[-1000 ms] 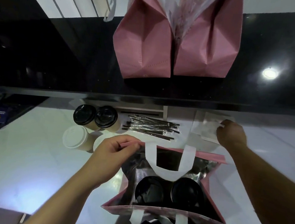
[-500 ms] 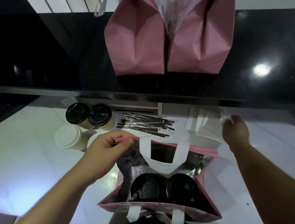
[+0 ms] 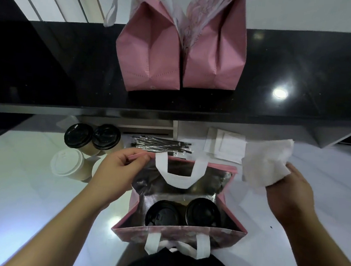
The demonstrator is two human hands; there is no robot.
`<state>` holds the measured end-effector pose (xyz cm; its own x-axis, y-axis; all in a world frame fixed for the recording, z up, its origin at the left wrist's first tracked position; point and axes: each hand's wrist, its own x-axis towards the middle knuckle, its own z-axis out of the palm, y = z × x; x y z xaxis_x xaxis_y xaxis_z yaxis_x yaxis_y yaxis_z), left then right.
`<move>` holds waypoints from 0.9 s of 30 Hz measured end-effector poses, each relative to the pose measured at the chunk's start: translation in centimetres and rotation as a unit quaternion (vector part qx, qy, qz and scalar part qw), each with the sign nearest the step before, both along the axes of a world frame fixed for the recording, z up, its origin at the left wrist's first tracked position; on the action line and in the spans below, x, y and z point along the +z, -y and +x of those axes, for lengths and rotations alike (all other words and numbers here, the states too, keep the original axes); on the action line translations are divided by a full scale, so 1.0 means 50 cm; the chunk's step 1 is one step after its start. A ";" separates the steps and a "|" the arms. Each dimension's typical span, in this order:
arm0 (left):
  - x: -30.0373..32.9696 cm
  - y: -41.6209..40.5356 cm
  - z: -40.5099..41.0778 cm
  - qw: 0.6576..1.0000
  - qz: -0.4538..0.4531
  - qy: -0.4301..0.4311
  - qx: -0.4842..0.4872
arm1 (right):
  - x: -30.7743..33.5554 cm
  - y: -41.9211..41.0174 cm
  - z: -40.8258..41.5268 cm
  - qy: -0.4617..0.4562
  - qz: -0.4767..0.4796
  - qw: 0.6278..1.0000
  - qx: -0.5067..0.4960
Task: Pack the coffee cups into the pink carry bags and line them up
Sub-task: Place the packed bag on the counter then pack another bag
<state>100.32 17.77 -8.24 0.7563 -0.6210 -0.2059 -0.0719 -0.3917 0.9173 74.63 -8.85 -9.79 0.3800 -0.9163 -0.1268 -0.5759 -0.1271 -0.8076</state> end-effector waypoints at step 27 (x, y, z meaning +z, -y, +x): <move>0.008 0.014 -0.014 0.996 0.013 0.092 -0.002 | 0.069 -0.234 0.201 -0.298 -0.290 0.654 0.632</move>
